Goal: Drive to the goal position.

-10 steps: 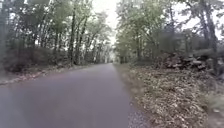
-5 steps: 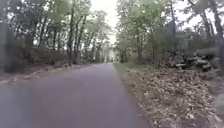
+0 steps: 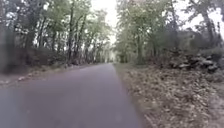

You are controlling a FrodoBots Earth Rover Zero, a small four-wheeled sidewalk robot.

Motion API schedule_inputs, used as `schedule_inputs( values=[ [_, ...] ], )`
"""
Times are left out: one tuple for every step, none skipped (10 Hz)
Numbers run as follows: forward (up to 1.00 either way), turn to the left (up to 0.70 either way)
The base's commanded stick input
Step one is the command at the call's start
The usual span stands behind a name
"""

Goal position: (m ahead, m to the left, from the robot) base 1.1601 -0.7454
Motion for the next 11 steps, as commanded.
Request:
schedule_inputs(
  values=[
    [0.7, 0.0],
    [0.7, 0.0],
    [0.7, 0.0],
    [0.7, 0.0],
    [0.7, 0.0],
    [0.7, 0.0],
    [0.7, 0.0],
    [0.7, 0.0],
    [0.7, 0.0],
    [0.7, 0.0],
    [0.7, 0.0]
  ],
)
